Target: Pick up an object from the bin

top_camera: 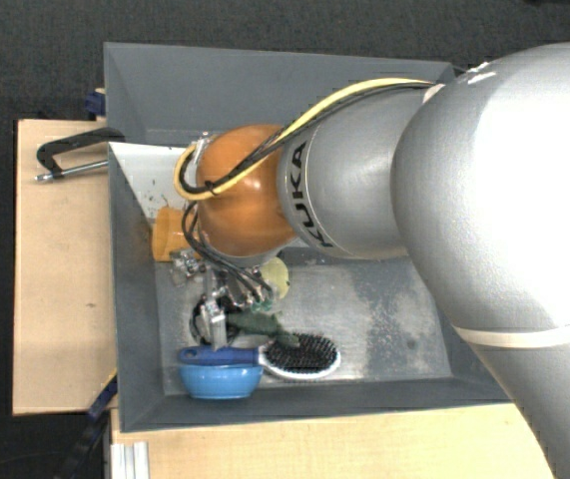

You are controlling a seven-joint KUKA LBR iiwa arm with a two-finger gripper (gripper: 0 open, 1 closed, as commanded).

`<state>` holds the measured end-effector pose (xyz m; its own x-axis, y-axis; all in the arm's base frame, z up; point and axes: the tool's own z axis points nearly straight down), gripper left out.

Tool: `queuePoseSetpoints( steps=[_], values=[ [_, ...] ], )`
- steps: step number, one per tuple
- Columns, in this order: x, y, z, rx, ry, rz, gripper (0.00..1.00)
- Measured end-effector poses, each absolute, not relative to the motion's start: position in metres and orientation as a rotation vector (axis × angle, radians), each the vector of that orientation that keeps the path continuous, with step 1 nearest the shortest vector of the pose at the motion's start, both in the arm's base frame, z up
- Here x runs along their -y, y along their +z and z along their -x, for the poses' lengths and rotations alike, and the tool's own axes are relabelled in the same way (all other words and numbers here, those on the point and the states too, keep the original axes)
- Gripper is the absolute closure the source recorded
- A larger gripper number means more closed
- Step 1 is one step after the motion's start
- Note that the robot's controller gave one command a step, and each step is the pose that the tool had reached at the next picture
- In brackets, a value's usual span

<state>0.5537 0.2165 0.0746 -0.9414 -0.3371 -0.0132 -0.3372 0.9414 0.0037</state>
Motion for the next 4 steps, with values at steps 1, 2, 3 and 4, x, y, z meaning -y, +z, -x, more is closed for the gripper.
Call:
queuePoseSetpoints(
  steps=[1,2,3,4],
  values=[
    [-0.159,0.073,-0.493,-2.878,0.000,1.246,0.00],
    [-0.161,0.073,-0.493,-2.876,0.005,1.243,1.00],
    [-0.140,0.072,-0.517,-2.943,0.015,1.107,1.00],
    [-0.143,0.264,-0.513,-2.838,-0.002,1.310,1.00]
  ],
)
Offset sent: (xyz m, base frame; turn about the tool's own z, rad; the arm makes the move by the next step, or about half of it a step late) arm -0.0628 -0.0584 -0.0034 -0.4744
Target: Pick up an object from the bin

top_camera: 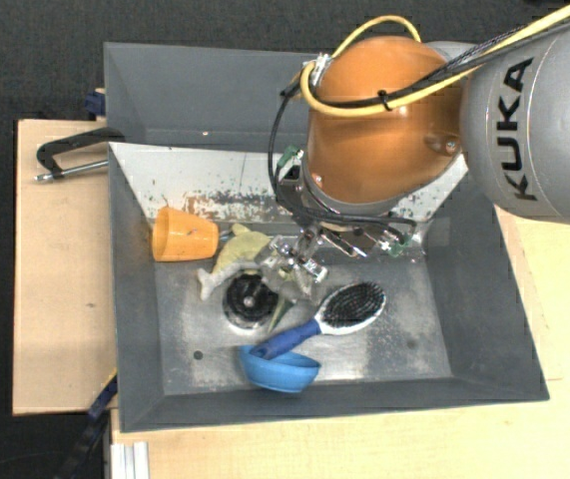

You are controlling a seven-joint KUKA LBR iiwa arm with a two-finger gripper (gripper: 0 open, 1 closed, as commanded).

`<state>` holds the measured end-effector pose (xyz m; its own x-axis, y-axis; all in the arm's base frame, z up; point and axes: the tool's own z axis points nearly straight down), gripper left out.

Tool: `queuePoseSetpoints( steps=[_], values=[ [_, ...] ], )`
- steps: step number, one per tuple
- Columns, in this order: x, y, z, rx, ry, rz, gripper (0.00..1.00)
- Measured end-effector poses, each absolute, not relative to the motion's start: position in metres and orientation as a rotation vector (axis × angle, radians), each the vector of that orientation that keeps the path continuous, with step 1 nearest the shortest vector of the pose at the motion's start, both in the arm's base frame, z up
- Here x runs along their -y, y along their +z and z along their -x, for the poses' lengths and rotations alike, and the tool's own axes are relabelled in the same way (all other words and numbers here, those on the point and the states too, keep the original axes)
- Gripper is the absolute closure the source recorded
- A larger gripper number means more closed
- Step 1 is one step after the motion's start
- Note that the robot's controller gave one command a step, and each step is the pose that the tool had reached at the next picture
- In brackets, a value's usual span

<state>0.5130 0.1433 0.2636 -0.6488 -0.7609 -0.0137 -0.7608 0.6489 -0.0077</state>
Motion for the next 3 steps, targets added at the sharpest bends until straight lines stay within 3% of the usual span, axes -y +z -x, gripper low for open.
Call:
queuePoseSetpoints(
  steps=[1,2,3],
  values=[
    [-0.098,0.157,-0.527,-2.848,0.002,1.336,1.00],
    [-0.124,0.124,-0.582,-2.818,0.002,1.369,1.00],
    [-0.123,0.126,-0.581,-2.820,0.002,1.369,0.00]
  ],
)
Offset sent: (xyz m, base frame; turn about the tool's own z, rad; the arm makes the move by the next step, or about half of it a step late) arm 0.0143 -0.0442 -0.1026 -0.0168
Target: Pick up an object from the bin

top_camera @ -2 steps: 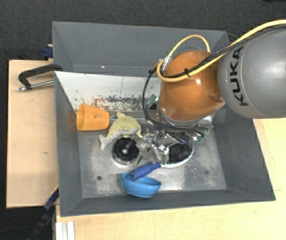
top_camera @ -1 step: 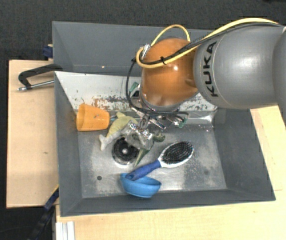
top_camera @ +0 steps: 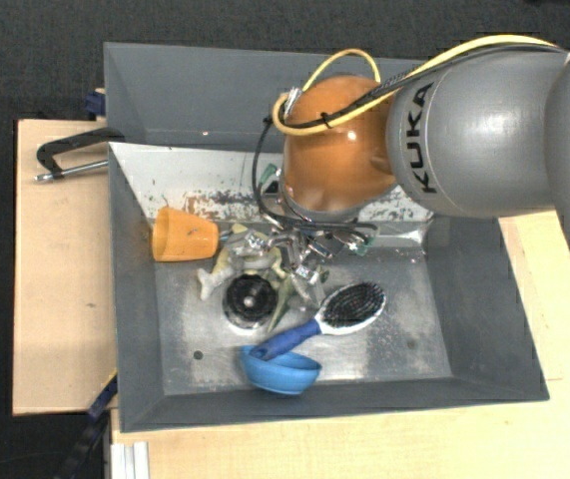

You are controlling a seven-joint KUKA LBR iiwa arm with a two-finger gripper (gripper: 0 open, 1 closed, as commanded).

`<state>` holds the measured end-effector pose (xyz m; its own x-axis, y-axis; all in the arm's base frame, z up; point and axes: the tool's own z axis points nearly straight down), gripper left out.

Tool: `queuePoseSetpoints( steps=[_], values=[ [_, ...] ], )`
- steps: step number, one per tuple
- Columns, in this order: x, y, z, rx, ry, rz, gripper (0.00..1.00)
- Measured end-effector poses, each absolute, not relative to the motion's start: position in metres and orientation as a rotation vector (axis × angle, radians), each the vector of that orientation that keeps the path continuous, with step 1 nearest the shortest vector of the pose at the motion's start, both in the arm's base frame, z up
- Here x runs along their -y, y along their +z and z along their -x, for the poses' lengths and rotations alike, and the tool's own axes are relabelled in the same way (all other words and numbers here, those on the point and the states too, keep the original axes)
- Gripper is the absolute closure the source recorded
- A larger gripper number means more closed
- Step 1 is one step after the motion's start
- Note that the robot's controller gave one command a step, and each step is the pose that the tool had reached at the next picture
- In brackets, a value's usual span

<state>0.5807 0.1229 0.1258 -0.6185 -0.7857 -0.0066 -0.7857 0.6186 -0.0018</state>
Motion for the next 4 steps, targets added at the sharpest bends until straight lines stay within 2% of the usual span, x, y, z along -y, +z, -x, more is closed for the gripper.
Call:
queuePoseSetpoints(
  steps=[1,2,3,4],
  values=[
    [-0.1105,0.0776,-0.5646,-2.944,0.001,1.072,0.00],
    [-0.1111,0.0849,-0.5697,-2.932,-0.004,1.066,1.00],
    [-0.1105,0.0768,-0.5643,-2.943,0.001,1.071,0.00],
    [-0.1110,0.0778,-0.5651,-2.940,0.001,1.070,1.00]
  ],
)
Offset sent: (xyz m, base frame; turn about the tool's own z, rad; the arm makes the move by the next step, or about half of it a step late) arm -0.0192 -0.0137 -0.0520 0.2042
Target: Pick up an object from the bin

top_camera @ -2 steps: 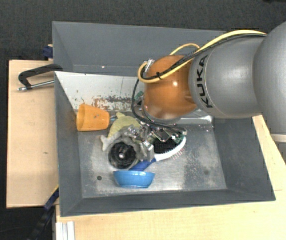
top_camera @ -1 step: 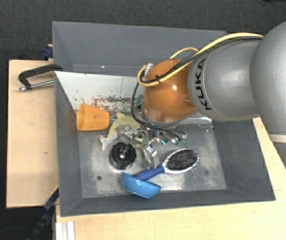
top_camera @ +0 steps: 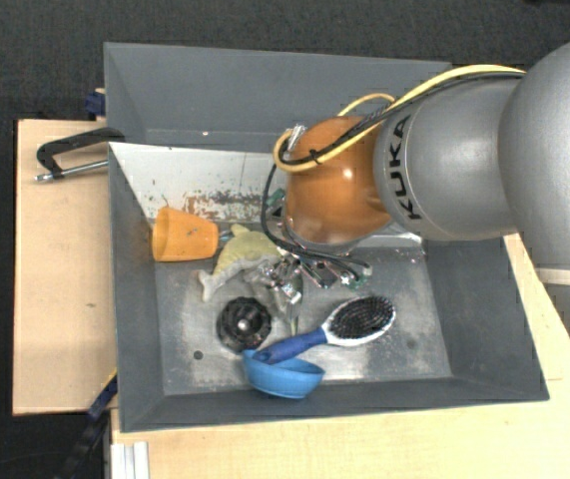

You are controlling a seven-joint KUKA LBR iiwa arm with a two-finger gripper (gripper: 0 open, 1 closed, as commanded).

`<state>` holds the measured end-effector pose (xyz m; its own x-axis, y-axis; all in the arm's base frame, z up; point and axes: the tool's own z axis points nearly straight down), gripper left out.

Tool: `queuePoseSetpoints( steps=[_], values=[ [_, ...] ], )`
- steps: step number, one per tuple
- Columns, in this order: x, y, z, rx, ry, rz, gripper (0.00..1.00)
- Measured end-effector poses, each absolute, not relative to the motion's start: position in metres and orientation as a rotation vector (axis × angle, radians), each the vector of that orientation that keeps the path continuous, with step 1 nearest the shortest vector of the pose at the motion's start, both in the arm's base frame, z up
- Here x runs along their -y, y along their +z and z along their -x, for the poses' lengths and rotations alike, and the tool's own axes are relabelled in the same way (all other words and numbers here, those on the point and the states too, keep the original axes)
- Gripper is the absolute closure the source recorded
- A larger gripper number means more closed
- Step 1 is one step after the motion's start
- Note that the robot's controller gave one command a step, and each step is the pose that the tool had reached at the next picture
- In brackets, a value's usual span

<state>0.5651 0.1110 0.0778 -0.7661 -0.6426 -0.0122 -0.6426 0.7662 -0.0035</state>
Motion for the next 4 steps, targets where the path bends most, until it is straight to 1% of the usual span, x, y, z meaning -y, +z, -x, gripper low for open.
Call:
queuePoseSetpoints(
  steps=[1,2,3,4],
  values=[
    [-0.110,0.075,-0.563,-2.947,0.002,1.072,0.00],
    [-0.110,0.075,-0.563,-2.948,0.003,1.073,1.00],
    [-0.110,0.075,-0.563,-2.948,0.003,1.073,0.00],
    [-0.165,0.071,-0.541,-3.099,0.006,0.515,0.00]
  ],
)
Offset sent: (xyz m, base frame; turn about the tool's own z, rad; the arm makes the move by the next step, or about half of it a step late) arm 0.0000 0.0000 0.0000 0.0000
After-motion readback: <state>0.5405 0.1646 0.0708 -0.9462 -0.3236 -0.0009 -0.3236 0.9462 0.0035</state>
